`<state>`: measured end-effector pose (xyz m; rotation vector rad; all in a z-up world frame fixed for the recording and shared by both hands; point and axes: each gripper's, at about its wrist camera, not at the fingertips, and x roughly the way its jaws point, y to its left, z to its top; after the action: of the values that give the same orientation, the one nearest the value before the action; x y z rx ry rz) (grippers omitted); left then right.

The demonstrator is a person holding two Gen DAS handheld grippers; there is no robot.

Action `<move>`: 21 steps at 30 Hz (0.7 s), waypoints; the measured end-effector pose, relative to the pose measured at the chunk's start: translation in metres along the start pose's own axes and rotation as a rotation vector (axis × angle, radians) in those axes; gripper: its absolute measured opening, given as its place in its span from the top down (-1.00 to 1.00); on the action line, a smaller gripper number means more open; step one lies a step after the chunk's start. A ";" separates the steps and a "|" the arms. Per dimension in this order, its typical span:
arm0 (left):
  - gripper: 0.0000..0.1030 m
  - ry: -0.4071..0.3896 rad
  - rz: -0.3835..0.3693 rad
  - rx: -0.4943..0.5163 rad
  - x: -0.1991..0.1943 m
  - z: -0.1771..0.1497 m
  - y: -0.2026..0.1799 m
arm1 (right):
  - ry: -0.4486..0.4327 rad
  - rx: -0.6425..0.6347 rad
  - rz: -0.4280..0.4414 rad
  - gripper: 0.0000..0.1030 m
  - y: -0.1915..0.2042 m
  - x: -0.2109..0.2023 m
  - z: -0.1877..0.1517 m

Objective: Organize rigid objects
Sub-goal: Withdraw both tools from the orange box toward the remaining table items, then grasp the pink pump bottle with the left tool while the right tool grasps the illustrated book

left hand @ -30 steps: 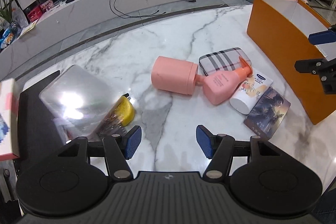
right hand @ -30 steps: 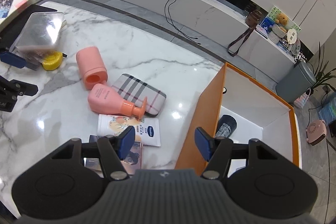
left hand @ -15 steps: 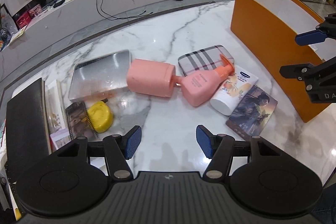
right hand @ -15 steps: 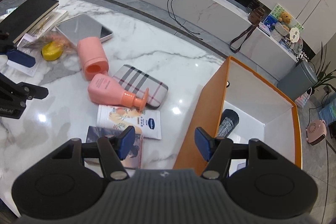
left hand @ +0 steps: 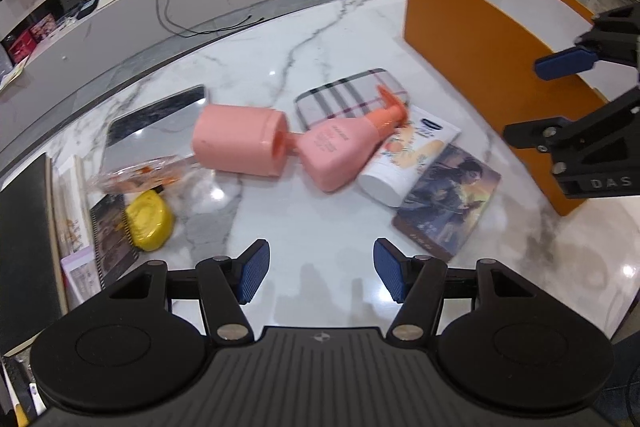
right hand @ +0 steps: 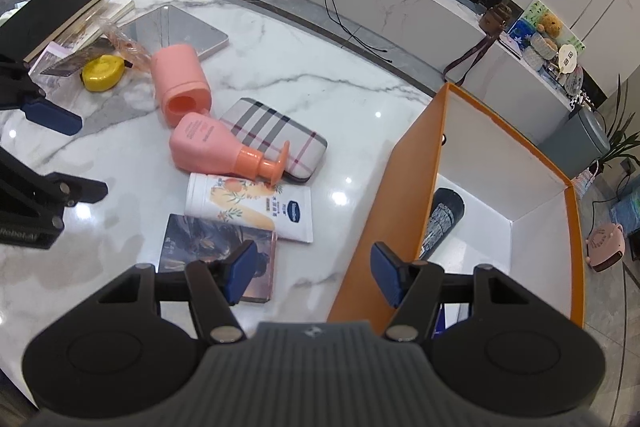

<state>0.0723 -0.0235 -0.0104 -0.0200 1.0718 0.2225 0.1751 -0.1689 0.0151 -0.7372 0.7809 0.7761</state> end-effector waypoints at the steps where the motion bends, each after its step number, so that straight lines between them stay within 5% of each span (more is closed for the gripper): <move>1: -0.37 -0.004 -0.009 0.007 0.000 0.000 -0.003 | 0.002 0.002 -0.001 -0.25 0.000 0.001 0.000; 15: -0.37 -0.010 -0.001 0.057 0.008 0.022 -0.003 | 0.085 -0.079 0.069 -0.38 0.024 0.026 -0.015; 21: -0.36 -0.038 -0.032 0.227 0.012 0.049 -0.009 | 0.076 -0.089 0.065 -0.43 0.029 0.026 -0.016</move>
<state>0.1219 -0.0243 0.0014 0.1702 1.0525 0.0715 0.1587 -0.1591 -0.0219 -0.8279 0.8465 0.8500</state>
